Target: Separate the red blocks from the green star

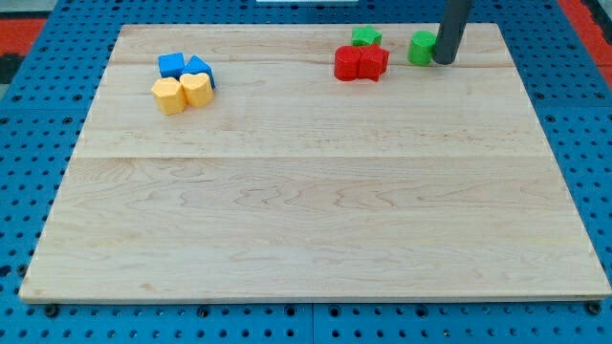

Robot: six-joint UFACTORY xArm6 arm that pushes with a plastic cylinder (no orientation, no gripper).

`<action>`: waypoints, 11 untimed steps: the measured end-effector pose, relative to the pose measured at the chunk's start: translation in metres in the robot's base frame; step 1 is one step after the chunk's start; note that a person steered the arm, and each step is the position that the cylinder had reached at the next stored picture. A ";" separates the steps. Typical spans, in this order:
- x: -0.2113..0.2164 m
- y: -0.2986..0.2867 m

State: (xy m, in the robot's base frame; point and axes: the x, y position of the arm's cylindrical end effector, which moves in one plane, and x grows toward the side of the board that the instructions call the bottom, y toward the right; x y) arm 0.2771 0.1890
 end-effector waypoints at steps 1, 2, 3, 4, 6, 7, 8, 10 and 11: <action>0.000 0.000; -0.016 -0.027; -0.031 -0.025; -0.015 -0.041; -0.028 -0.110; -0.028 -0.107; -0.013 -0.081; 0.008 -0.168; 0.002 -0.229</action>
